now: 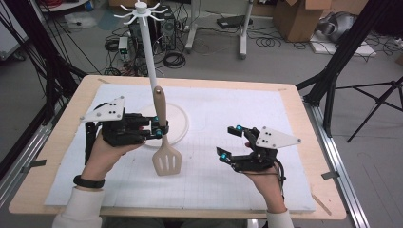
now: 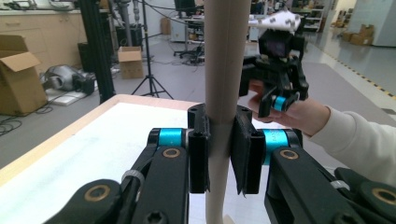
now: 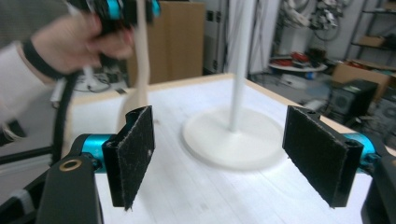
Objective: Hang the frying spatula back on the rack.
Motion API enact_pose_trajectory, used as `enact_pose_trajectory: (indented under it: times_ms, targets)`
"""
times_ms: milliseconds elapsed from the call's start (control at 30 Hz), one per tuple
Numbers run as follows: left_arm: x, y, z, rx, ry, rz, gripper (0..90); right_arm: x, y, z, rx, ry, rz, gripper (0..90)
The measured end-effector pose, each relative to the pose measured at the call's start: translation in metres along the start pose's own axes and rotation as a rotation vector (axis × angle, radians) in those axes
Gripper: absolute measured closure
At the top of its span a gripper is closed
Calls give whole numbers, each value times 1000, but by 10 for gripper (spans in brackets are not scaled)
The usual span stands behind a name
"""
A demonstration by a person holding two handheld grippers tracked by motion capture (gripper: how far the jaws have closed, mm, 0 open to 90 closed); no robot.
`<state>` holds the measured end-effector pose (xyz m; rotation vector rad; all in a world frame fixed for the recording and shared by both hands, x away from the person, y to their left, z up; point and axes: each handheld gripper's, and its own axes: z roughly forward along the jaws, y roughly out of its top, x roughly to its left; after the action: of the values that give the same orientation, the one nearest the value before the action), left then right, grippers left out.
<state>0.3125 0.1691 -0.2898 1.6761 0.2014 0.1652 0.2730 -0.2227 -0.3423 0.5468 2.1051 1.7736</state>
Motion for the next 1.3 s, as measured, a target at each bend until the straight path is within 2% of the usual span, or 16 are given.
enact_pose_trajectory:
  times_ms: [167,267,400,533,633,800,933,1067,1200,1300]
  targets:
    - [11,10,-6,13,20,6,778,-10,-23,-13,19,-24,24,232]
    - [18,18,-8,17,40,0,778,-15,-39,-20,37,-59,41,221]
    - [24,31,-9,13,45,6,779,-19,-49,-24,45,-79,62,211]
    - [30,42,-8,8,62,5,778,-21,-56,-25,48,-77,59,209]
    - [38,47,-9,-4,64,-5,779,-22,-59,-26,62,-84,63,208]
    - [51,59,-10,-6,87,-24,778,-24,-59,-30,39,-89,69,209]
    - [57,67,-8,-3,96,-32,779,-25,-60,-29,46,-88,78,208]
    - [62,69,-9,-19,104,-48,778,-24,-59,-28,47,-88,70,207]
    - [68,70,-9,0,108,-54,779,-25,-59,-29,40,-86,77,208]
    - [73,68,-8,-12,109,-66,779,-26,-59,-30,35,-85,81,208]
